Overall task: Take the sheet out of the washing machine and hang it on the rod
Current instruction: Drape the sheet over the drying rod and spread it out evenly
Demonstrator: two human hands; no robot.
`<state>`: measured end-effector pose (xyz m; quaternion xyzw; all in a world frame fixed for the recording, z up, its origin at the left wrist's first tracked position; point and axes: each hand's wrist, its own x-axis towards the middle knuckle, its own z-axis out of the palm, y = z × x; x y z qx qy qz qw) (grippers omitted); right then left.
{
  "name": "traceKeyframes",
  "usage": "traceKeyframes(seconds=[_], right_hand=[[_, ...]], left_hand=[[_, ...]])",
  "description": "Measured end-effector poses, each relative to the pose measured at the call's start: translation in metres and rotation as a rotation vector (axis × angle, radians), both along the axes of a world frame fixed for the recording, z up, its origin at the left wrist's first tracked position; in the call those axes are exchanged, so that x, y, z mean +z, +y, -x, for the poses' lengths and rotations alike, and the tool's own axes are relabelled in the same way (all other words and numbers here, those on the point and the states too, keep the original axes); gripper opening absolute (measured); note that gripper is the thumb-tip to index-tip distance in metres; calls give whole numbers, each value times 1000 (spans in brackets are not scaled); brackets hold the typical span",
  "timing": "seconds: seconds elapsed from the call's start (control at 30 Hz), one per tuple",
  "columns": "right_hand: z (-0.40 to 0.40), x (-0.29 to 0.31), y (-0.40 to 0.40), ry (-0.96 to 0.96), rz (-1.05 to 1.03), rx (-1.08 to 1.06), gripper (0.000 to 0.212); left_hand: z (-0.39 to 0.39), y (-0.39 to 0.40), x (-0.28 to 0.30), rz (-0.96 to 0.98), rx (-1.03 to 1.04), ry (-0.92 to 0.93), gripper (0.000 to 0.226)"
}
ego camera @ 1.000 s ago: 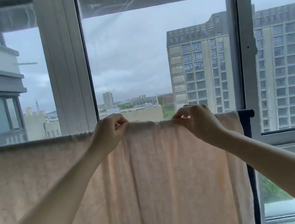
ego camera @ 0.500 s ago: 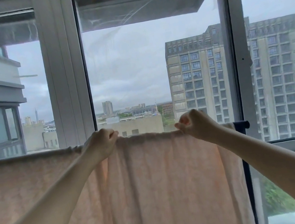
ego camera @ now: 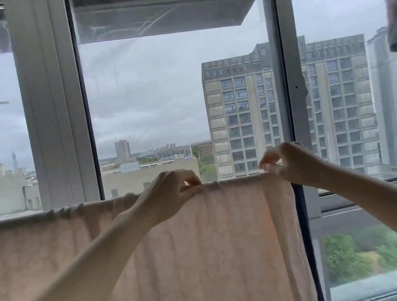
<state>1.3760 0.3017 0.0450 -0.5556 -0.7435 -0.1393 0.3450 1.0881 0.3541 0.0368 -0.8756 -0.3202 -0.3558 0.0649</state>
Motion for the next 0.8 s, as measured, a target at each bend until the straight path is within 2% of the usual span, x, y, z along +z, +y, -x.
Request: traceKeyframes(seconds=[0.17,0.3,0.4,0.57,0.7,0.8], right_hand=[[-27,-3,-13,-3,44,-76,11],[-34,-7,-15,13,46,-68,10],[-31,-9,-11,21,-30,-83,8],[-22,-8,3,24,-76,-130,8],[-23,-2,13,150,-138,-179,10],[-26,-2,17,137,-74,-188,9]], left_hand=[[-5,14,3,22,61,-82,20],[-3,23,7,52,86,-98,12],[-3,27,7,49,119,-100,8],[1,28,7,8,146,-114,8],[21,34,9,35,222,-187,12],[35,40,9,41,290,-198,16]])
